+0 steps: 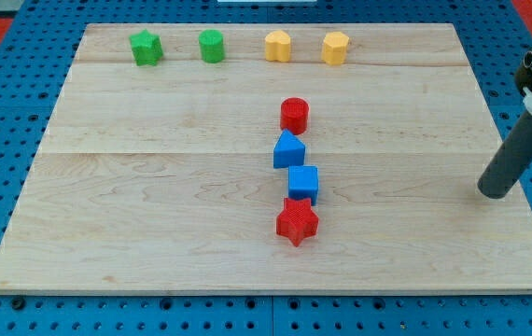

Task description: Push the green circle towards the bottom center of the board

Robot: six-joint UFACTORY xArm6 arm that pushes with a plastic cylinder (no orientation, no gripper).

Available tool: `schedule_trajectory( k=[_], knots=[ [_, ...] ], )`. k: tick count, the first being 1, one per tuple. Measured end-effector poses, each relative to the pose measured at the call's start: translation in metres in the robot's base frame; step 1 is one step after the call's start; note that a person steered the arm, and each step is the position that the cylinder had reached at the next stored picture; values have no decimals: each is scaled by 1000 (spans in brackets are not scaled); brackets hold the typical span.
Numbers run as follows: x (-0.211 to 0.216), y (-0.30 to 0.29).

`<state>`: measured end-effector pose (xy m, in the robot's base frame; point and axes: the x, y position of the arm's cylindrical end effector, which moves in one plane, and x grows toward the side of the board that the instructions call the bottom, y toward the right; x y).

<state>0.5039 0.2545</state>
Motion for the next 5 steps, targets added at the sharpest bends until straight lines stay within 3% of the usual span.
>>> schedule_trajectory(
  k=[1, 3, 4, 5],
  knots=[
    [-22, 12],
    [-154, 51],
    [-235, 47],
    [-289, -11]
  ],
)
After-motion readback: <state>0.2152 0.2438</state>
